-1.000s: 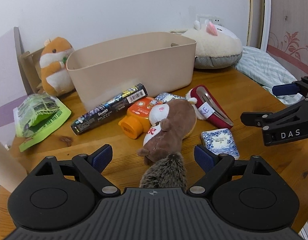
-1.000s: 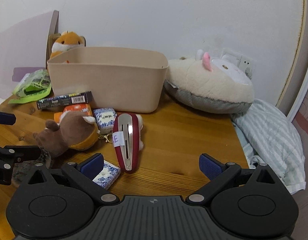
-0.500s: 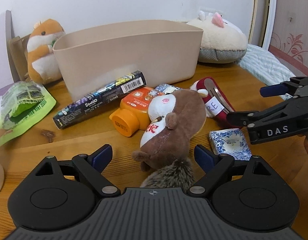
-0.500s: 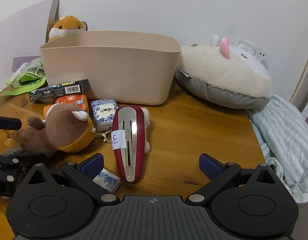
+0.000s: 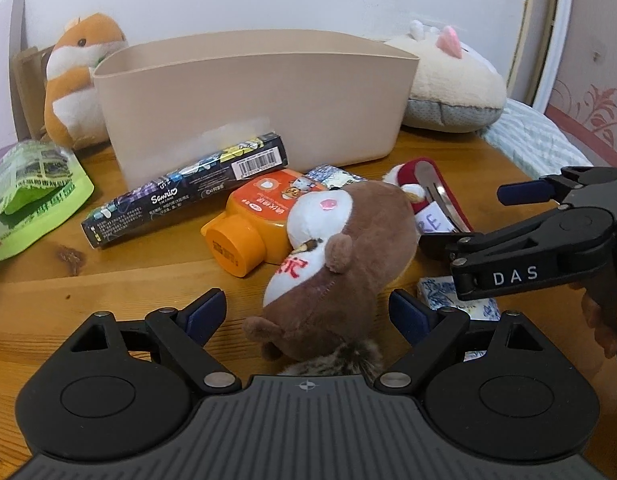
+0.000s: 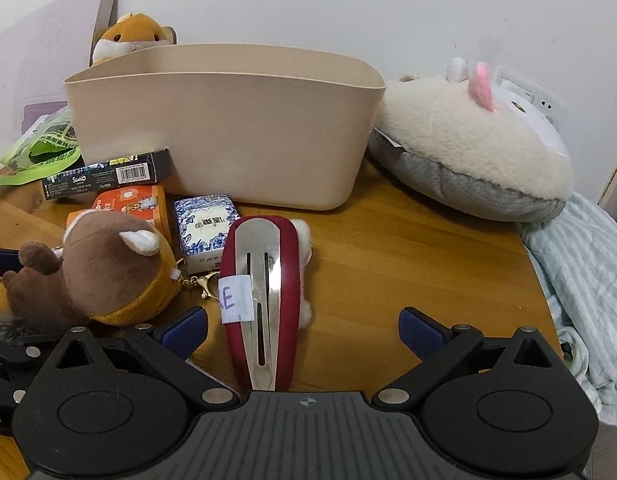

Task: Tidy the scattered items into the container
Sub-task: 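Grasp the brown plush toy with the left tool while the right tool grasps the red hair clip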

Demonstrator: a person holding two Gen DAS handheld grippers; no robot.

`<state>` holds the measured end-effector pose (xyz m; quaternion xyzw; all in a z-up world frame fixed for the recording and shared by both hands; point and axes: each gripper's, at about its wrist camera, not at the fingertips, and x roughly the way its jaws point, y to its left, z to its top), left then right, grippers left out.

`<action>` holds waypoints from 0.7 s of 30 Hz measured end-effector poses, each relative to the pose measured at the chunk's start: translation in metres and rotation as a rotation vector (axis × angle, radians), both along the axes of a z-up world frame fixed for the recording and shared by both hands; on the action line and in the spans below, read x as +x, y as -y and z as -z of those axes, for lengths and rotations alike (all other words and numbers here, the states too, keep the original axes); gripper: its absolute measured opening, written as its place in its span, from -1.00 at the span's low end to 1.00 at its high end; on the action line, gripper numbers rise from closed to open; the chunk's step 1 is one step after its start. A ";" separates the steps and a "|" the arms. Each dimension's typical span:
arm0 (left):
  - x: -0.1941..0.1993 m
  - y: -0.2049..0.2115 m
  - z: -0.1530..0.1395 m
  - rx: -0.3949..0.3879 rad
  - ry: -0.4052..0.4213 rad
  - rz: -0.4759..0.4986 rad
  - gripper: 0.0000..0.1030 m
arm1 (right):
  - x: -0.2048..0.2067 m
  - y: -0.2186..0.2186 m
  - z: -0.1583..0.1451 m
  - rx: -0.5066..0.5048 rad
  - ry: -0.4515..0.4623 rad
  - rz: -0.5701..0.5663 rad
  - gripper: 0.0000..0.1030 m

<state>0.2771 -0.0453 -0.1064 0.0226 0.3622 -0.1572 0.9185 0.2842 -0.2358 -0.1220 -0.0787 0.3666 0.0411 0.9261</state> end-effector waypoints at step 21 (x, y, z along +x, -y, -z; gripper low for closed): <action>0.005 0.002 0.001 -0.089 -0.027 0.003 -0.03 | 0.012 0.015 0.010 0.118 -0.035 0.013 -0.10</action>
